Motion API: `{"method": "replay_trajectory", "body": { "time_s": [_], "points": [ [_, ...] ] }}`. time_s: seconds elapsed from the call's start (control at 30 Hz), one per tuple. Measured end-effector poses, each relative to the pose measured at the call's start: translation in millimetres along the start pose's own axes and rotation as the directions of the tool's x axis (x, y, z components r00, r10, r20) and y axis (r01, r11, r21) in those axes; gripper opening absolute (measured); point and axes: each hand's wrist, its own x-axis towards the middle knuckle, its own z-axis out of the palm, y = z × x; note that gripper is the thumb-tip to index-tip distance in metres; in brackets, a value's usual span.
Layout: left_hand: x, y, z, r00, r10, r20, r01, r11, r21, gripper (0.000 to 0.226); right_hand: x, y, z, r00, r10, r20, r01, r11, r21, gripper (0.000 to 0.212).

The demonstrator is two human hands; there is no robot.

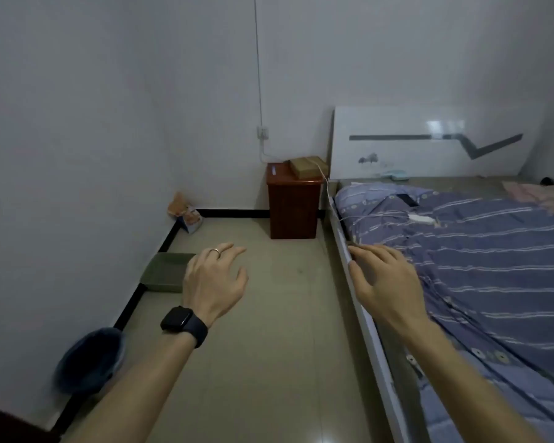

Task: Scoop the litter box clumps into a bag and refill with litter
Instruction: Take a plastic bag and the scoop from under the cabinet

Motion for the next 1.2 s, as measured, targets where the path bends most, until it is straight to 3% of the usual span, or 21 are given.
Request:
{"method": "replay_trajectory", "body": {
  "time_s": [0.33, 0.7, 1.2],
  "points": [
    [146, -61, 69, 0.996, 0.015, 0.083, -0.015, 1.0, 0.0, 0.045, 135, -7, 91, 0.996, 0.06, 0.065, -0.059, 0.998, -0.026, 0.054],
    [347, -98, 204, 0.987, -0.016, 0.16, 0.009, 0.999, 0.042, 0.047, 337, 52, 221, 0.996, 0.044, 0.079, -0.046, 0.999, 0.03, 0.047],
    [581, -144, 378, 0.942, -0.139, 0.306, 0.126, 0.99, 0.065, 0.051, 591, 130, 384, 0.957, 0.006, 0.29, -0.019, 0.999, 0.044, 0.053]
  ]
}}
